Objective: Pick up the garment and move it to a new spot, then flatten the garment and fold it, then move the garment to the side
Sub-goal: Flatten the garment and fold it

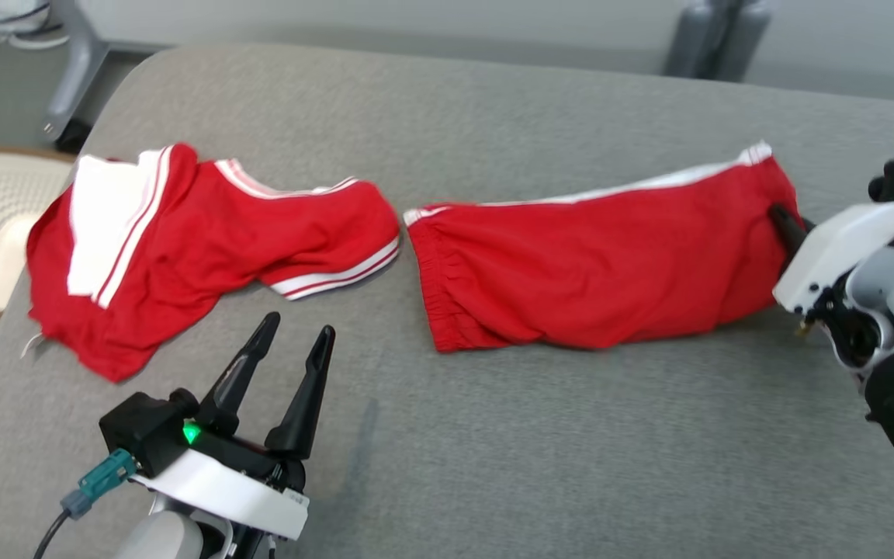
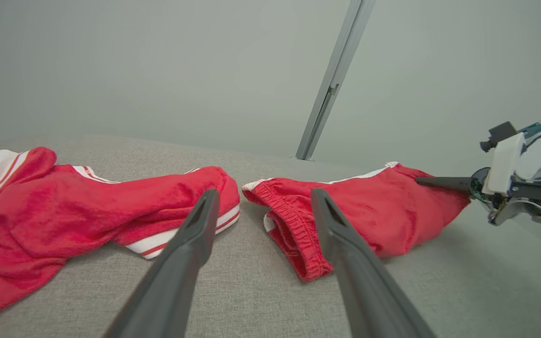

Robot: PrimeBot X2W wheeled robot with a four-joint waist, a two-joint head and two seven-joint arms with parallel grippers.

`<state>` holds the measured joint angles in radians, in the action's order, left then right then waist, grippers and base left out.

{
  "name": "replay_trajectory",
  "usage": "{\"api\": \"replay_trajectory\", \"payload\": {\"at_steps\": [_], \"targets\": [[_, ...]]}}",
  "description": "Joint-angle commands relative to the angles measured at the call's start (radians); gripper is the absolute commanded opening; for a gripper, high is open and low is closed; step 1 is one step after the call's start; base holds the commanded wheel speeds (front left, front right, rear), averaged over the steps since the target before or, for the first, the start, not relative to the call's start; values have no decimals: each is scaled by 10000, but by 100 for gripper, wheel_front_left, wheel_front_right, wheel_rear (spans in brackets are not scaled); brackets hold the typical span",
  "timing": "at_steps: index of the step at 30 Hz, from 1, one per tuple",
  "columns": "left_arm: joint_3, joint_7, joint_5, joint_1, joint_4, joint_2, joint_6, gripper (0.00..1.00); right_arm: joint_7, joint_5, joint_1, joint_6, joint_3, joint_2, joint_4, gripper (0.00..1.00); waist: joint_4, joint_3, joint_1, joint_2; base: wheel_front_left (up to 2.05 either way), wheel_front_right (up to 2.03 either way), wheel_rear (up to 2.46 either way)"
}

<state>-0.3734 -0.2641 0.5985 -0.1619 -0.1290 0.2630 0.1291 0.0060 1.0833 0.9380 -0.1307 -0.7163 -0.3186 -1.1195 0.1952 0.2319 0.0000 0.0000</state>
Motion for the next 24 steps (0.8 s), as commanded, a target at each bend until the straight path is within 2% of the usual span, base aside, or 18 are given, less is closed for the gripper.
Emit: {"api": "replay_trajectory", "payload": {"at_steps": [1, 10, 17, 24], "targets": [[6, -2, -77, 136, 23, 18, -46, 100, -155, 133, -267, -2, -5, -127, 172, 0, -555, -511, 0, 0, 0, 0, 0], [147, -2, -376, 627, 127, -86, -460, 100, -1011, 662, -1798, -2, 9, -712, 973, 0, -1450, -1328, 0, 0, 0, 0, 0], [427, 0, -839, 1150, -174, -294, -1042, 100, -1315, 1076, -2853, -2, 74, -1282, 1264, 0, -1771, -1985, 0, 0, 0, 0, 0], [629, -2, -978, 1342, -414, -451, -1037, 100, -1528, 1249, -3205, -2, 102, -1577, 1406, 0, -1856, -2115, 0, 0, 0, 0, 0]]}}
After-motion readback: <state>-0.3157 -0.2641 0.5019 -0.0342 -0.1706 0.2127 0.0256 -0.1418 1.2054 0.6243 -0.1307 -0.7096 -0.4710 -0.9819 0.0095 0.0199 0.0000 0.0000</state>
